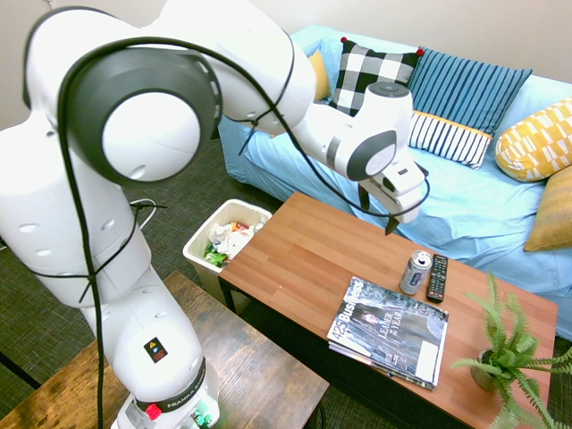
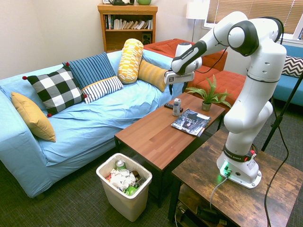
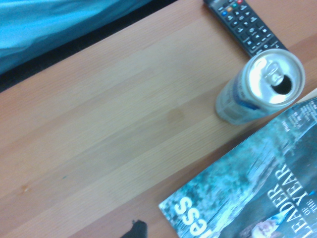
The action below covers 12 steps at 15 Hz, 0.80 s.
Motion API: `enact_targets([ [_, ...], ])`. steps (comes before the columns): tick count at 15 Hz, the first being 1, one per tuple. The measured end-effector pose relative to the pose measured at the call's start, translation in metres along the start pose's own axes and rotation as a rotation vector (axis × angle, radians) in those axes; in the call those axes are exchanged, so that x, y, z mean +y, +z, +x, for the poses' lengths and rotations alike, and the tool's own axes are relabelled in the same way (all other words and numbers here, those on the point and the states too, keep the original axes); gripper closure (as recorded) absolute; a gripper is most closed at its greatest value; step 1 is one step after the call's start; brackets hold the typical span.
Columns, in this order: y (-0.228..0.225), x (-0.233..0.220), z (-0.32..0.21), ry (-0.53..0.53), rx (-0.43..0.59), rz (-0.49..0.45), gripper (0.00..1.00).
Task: Throw the can in the trash bin
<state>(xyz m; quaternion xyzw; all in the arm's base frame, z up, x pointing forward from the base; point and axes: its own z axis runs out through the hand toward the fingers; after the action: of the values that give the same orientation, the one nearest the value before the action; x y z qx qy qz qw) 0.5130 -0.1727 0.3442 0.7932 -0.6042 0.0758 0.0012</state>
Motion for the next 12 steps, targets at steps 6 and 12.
enact_targets([
  [6, 0.068, -0.021, 0.064, 0.148, -0.006, -0.056, 0.0],
  [12, 0.126, -0.039, 0.089, 0.226, -0.044, -0.101, 0.0],
])
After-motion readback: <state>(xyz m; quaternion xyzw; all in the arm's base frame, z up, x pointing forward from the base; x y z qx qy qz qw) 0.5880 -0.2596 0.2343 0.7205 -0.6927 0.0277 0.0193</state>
